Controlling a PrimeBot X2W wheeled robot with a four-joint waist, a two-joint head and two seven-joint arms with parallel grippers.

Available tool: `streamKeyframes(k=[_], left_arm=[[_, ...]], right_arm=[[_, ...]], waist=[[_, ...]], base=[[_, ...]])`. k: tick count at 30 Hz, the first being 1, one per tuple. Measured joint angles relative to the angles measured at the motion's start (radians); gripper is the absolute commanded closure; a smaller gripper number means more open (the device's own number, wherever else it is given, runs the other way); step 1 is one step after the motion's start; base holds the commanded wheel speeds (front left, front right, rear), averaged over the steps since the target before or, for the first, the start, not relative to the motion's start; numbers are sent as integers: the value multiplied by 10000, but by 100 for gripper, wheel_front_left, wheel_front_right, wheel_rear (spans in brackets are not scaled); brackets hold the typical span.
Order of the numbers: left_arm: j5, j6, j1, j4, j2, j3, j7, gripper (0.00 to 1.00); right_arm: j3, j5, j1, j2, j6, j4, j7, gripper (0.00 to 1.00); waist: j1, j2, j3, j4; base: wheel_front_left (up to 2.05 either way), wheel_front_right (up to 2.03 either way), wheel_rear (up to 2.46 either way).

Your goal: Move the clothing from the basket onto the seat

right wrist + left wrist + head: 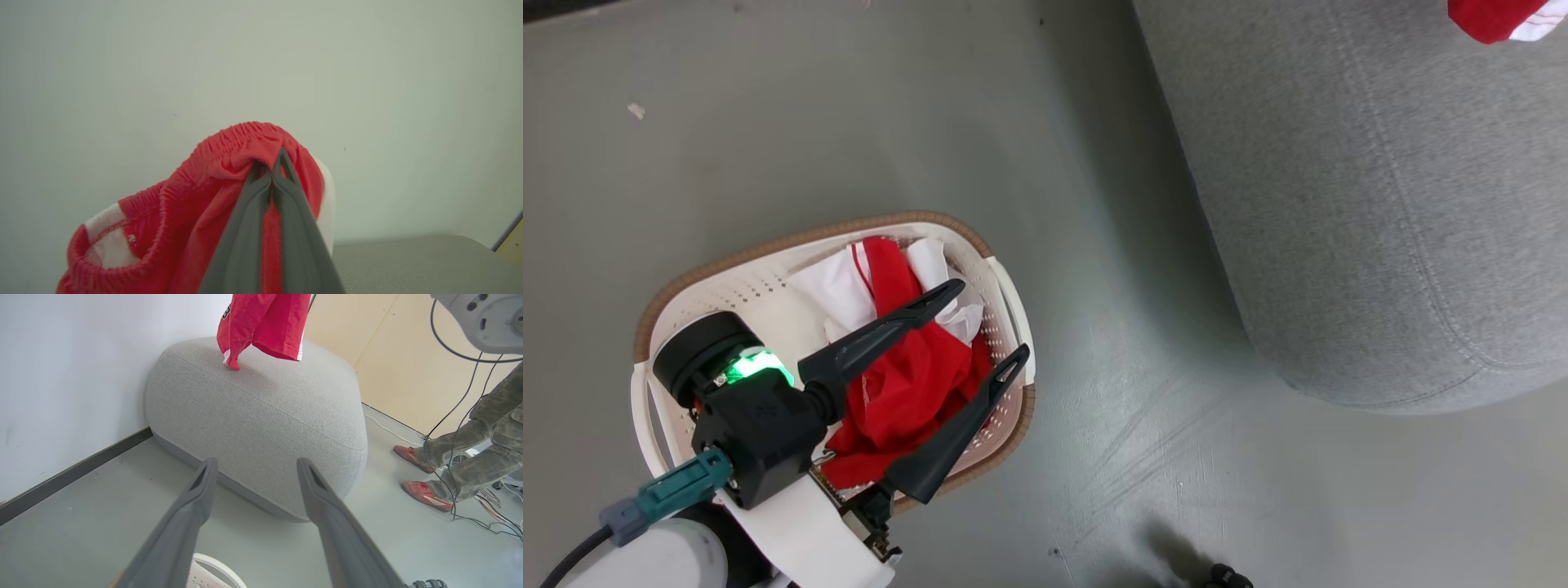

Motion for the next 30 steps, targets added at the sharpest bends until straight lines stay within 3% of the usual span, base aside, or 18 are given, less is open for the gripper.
streamKeyframes(k=[7,14,30], left_arm=[[0,-132,-227,-249,150,121,107,0],[0,-232,-411,-368,405,359,159,0],[-25,-598,-652,-249,596,600,-17,0]], right_arm=[[-966,-391,14,-19,0,426,117,100],[-2558,-1331,541,207,0,976,265,100],[-4851,-2669,913,1710,0,1739,1032,100]], waist=[[0,0,546,175],[0,0,1188,373],[0,0,1868,708]], base=[[0,0,0],[0,0,0],[0,0,0]])
